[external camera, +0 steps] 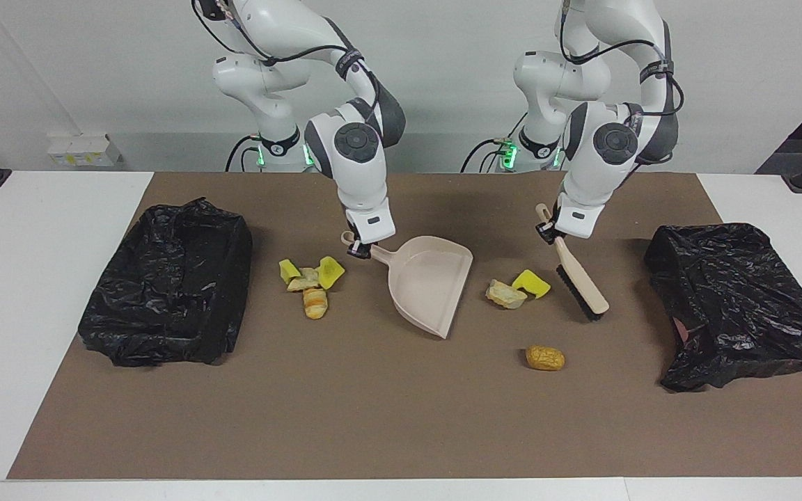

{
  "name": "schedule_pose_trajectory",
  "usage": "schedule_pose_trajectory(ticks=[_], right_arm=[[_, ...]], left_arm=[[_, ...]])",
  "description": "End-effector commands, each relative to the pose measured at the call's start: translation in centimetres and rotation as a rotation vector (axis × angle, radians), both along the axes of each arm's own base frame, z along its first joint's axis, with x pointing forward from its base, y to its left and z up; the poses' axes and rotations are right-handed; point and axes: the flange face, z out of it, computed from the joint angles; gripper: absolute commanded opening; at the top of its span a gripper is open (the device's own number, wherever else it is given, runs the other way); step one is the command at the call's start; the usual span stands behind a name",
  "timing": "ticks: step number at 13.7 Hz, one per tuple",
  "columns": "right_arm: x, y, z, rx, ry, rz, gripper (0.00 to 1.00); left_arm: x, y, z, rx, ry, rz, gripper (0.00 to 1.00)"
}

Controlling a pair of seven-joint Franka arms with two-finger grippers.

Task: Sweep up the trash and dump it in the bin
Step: 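Sweep the sponge and pale cube into the dustpan with the left gripper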

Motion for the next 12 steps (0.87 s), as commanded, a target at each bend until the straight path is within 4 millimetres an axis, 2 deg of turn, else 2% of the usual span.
schedule_pose_trajectory(ticks=[1, 4, 5, 9, 12], right_arm=[[-1.3, 2.8, -1.4, 0.024, -0.040, 0.087, 0.00], [-1.4, 3.4, -1.4, 0.016, -0.067, 0.072, 0.00], [-1.7, 3.8, -1.4, 0.012, -0.067, 0.063, 0.00], [-1.7, 3.9, -1.4, 0.008, -0.070, 0.058, 0.00], [-1.8, 3.8, -1.4, 0.006, -0.069, 0.047, 0.00]], left_arm=[[-0.3, 0.6, -0.2, -0.020, -0.042, -0.034, 0.00], [-0.4, -0.2, -2.0, -0.039, -0.088, -0.107, 0.00], [-0.6, -0.7, -2.1, -0.048, -0.091, -0.171, 0.00], [-2.4, -5.0, -2.1, -0.075, -0.069, -0.441, 0.00], [-4.7, -9.7, -1.7, -0.081, -0.066, -0.554, 0.00]])
